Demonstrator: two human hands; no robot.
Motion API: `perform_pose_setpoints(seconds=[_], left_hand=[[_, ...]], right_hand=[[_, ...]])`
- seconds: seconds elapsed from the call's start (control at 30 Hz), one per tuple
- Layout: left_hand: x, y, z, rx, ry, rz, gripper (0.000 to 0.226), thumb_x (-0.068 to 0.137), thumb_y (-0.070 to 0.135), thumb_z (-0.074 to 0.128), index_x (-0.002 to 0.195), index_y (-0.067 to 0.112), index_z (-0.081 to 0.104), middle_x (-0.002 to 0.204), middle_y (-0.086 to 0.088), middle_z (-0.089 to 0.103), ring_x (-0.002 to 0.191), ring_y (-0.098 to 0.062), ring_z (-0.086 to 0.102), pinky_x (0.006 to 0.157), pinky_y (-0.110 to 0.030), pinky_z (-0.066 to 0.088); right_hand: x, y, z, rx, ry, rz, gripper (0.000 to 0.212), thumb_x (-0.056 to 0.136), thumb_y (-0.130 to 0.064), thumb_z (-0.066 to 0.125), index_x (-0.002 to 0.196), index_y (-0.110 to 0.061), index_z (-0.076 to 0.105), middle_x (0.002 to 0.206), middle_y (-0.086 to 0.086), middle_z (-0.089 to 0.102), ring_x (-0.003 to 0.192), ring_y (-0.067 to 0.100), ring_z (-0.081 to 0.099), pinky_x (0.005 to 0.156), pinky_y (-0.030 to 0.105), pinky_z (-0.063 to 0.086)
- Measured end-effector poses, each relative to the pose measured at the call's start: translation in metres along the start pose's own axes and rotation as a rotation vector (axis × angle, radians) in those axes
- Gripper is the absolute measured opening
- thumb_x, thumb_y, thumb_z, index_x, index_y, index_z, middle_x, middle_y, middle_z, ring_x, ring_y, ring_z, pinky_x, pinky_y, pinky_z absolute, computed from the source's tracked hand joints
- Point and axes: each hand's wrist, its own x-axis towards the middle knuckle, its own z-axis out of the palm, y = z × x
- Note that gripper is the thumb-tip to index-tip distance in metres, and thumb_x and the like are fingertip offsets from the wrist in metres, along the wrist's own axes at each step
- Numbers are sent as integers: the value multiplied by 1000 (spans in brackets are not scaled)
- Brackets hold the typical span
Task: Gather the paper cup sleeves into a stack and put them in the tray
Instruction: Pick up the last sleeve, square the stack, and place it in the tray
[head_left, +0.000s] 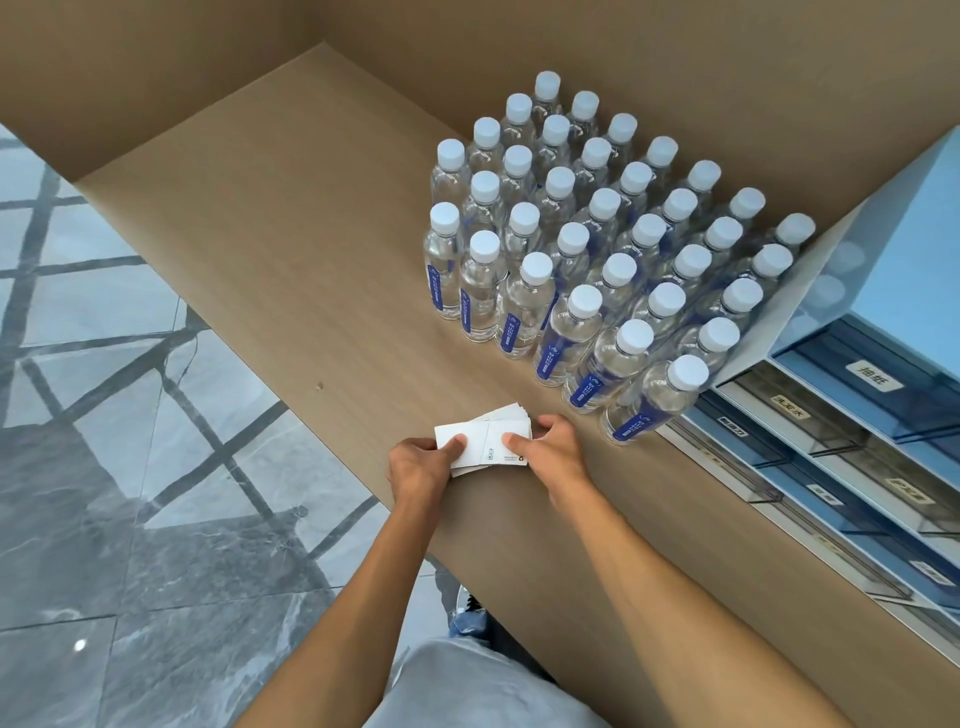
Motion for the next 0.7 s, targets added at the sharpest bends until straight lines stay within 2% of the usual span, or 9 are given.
perform_pose_setpoints(seconds=[0.1, 0.2, 0.27, 0.37, 0.4, 0.47, 0.6, 0.7], left_hand=[[-3, -2, 0, -58, -98, -8, 35, 76, 32, 83, 99, 8, 72, 90, -8, 77, 81, -23, 72, 71, -30, 57], [-10, -3, 1, -86, -205, -23, 28, 78, 27, 83, 94, 7, 71, 74, -2, 77, 62, -12, 71, 51, -19, 52], [-18, -5, 7, -89, -280, -7, 24, 79, 21, 82, 94, 5, 71, 74, -3, 79, 60, -11, 72, 51, -19, 54], [-35, -11, 25, -74, -365, 13, 25, 80, 14, 80, 100, 1, 71, 91, -14, 79, 75, -22, 73, 70, -31, 60], [-41, -14, 32, -62, -385, 19, 25, 81, 13, 79, 101, 0, 71, 94, -16, 79, 77, -24, 72, 72, -33, 60], [-52, -21, 47, -23, -421, 42, 26, 82, 11, 78, 103, -1, 70, 96, -17, 78, 76, -24, 72, 65, -29, 58], [-79, -34, 82, 109, -507, 89, 25, 82, 8, 78, 102, 0, 67, 90, -14, 77, 68, -17, 72, 57, -24, 55], [-106, -46, 115, 198, -600, 106, 22, 82, 5, 78, 101, 0, 67, 86, -12, 77, 63, -14, 73, 53, -20, 54]], right_hand=[[-6, 3, -9, 109, -81, 41, 28, 77, -8, 77, 102, 0, 68, 91, 8, 76, 74, 14, 72, 71, 24, 57], [-13, 10, -25, 192, -109, 78, 9, 80, -6, 76, 85, -4, 69, 89, 14, 76, 68, 17, 70, 71, 28, 56], [-18, 17, -40, 259, -111, 99, 7, 81, -4, 74, 81, -5, 67, 84, 13, 76, 65, 17, 70, 68, 29, 57], [-30, 31, -68, 318, -95, 108, 8, 82, -4, 73, 87, -4, 66, 79, 8, 75, 59, 12, 70, 52, 21, 53], [-35, 37, -78, 324, -79, 105, 10, 83, -4, 73, 90, -5, 66, 78, 7, 75, 58, 10, 70, 50, 18, 52], [-45, 50, -99, 303, -38, 86, 13, 82, -6, 74, 92, -6, 65, 79, 4, 74, 56, 5, 69, 45, 13, 47], [-66, 86, -148, 297, 42, 66, 23, 80, -10, 78, 99, -3, 67, 87, 4, 73, 65, 7, 64, 44, 9, 43], [-85, 121, -184, 338, 124, 84, 26, 80, -14, 79, 98, -1, 67, 81, 2, 69, 60, 8, 58, 46, 16, 40]])
